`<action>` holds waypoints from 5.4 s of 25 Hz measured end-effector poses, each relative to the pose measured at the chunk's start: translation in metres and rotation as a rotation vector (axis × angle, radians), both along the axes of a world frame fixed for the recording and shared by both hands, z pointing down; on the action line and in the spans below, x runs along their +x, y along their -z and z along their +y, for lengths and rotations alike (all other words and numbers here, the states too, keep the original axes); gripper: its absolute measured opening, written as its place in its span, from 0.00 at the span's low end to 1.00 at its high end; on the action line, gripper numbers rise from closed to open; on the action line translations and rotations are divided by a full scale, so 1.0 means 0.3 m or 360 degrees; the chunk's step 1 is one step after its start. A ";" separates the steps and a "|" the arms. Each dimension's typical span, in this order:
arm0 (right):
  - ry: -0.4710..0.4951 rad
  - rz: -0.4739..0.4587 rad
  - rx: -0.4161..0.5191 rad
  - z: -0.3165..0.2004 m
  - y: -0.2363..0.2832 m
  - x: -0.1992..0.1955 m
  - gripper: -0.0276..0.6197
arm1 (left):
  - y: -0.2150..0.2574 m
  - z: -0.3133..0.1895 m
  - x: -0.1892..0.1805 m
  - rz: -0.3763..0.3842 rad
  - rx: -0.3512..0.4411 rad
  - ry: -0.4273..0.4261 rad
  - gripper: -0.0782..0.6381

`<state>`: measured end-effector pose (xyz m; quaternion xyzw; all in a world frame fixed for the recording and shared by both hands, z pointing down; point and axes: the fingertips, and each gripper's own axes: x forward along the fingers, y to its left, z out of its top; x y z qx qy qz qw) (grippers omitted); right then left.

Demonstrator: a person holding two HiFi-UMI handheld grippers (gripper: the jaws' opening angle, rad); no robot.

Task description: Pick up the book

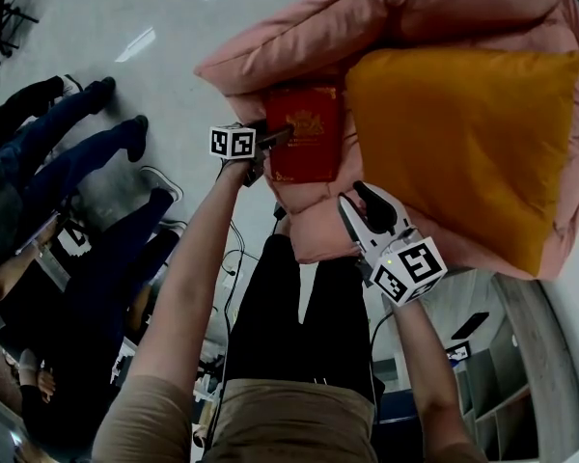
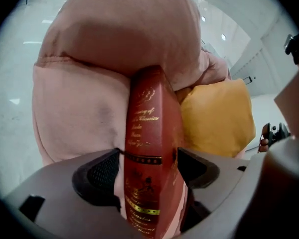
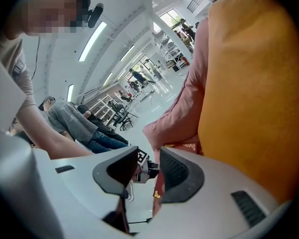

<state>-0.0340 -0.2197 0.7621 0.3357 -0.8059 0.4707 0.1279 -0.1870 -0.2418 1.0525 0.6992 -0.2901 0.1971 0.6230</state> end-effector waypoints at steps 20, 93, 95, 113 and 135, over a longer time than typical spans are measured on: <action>-0.0048 -0.0012 -0.0007 0.020 0.008 0.006 0.24 | 0.168 0.029 0.177 -0.0298 0.0039 0.0050 0.49; -0.0004 -0.0238 0.0856 0.783 1.685 0.288 0.24 | 2.333 0.993 -0.087 0.0498 0.1121 0.0925 0.46; -0.0005 -0.0246 0.0860 0.876 1.699 0.397 0.24 | 2.332 1.109 -0.001 0.0477 0.1092 0.0953 0.46; 0.0238 -0.0135 0.0758 1.176 1.481 0.383 0.24 | 2.180 1.746 -0.157 0.0292 0.1086 0.1229 0.46; 0.0246 0.0212 0.0815 1.192 1.219 0.380 0.24 | 1.976 1.693 -0.217 0.0122 0.1078 0.1057 0.46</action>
